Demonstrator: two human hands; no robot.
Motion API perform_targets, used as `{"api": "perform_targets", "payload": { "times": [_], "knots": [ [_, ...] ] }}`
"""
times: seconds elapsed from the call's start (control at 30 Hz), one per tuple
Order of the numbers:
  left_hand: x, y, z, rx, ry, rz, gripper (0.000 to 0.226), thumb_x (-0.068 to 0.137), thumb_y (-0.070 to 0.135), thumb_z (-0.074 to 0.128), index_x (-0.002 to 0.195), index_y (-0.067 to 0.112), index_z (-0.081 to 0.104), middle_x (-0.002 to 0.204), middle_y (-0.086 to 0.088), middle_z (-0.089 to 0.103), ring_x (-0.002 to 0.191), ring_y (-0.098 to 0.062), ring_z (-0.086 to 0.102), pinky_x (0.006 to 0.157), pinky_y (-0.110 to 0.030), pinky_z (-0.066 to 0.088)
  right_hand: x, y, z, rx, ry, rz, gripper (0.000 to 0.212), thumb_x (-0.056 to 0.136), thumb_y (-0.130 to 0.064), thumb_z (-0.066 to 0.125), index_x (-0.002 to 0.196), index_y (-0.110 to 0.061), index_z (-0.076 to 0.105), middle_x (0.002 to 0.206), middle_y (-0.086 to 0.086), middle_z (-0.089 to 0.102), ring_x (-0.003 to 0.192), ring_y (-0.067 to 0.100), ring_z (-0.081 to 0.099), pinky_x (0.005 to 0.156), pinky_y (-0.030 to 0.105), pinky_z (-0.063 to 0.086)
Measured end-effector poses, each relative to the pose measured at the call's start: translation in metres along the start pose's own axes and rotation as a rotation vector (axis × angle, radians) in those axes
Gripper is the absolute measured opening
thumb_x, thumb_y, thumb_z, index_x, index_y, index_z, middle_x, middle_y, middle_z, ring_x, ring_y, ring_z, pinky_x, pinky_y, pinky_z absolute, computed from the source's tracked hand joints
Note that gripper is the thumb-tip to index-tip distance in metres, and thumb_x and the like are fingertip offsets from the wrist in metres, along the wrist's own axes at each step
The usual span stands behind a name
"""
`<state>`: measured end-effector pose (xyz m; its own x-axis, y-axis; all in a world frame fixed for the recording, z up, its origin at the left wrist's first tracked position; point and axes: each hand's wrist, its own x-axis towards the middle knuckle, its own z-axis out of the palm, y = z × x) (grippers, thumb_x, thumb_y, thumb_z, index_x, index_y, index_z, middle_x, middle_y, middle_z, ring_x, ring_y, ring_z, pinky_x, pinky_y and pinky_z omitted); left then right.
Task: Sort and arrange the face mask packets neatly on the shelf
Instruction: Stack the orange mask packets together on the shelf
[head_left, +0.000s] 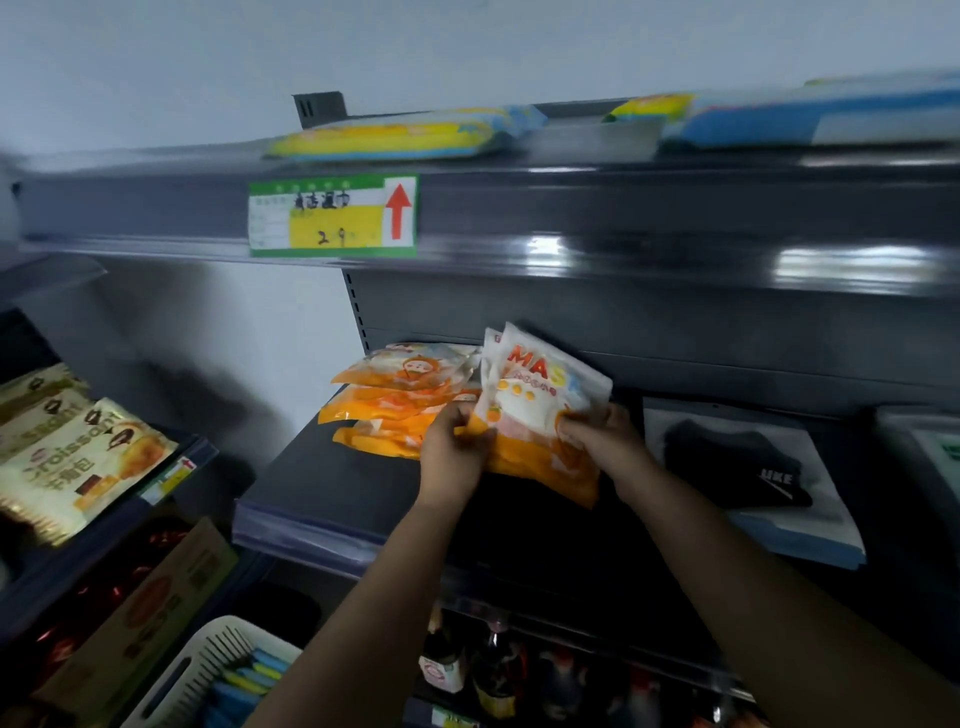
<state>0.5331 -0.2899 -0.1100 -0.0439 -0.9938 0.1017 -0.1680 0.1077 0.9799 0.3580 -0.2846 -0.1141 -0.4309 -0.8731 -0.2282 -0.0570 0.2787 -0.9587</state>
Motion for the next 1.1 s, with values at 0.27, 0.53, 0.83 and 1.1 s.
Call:
{"api": "perform_targets", "payload": {
  "times": [0.27, 0.53, 0.83, 1.1],
  "knots": [
    [0.012, 0.004, -0.047, -0.042, -0.149, 0.12, 0.025, 0.086, -0.002, 0.061, 0.093, 0.022, 0.06, 0.095, 0.004, 0.067, 0.096, -0.021, 0.064, 0.084, -0.036, 0.055, -0.007, -0.005, 0.021, 0.299, -0.103, 0.196, 0.054, 0.069, -0.022, 0.08, 0.118, -0.01, 0.061, 0.105, 0.01, 0.07, 0.09, 0.025, 0.067, 0.065, 0.033, 0.053],
    [0.045, 0.02, -0.098, -0.138, -0.084, 0.146, 0.023, 0.086, 0.002, 0.061, 0.1, 0.019, 0.058, 0.095, 0.007, 0.064, 0.087, -0.005, 0.063, 0.074, -0.018, 0.055, -0.025, -0.029, 0.067, 0.513, -0.144, -0.101, 0.063, 0.071, 0.001, 0.073, 0.128, -0.015, 0.05, 0.117, 0.008, 0.066, 0.104, 0.027, 0.066, 0.08, 0.04, 0.057],
    [0.098, 0.021, -0.146, -0.147, -0.128, 0.062, 0.03, 0.084, 0.014, 0.068, 0.112, 0.012, 0.059, 0.11, -0.008, 0.064, 0.101, -0.029, 0.064, 0.088, -0.044, 0.054, -0.012, -0.08, 0.127, 0.411, -0.018, -0.046, 0.057, 0.073, -0.013, 0.078, 0.124, -0.012, 0.054, 0.114, 0.013, 0.067, 0.097, 0.031, 0.067, 0.085, 0.051, 0.055],
    [0.137, -0.017, -0.156, 0.119, -0.174, -0.042, 0.028, 0.083, 0.02, 0.068, 0.106, 0.015, 0.054, 0.121, -0.009, 0.06, 0.111, -0.029, 0.058, 0.097, -0.045, 0.048, 0.011, -0.072, 0.153, 0.129, 0.091, 0.017, 0.052, 0.077, -0.013, 0.075, 0.123, -0.005, 0.053, 0.118, 0.016, 0.063, 0.106, 0.034, 0.062, 0.092, 0.05, 0.051]
  ]
}}
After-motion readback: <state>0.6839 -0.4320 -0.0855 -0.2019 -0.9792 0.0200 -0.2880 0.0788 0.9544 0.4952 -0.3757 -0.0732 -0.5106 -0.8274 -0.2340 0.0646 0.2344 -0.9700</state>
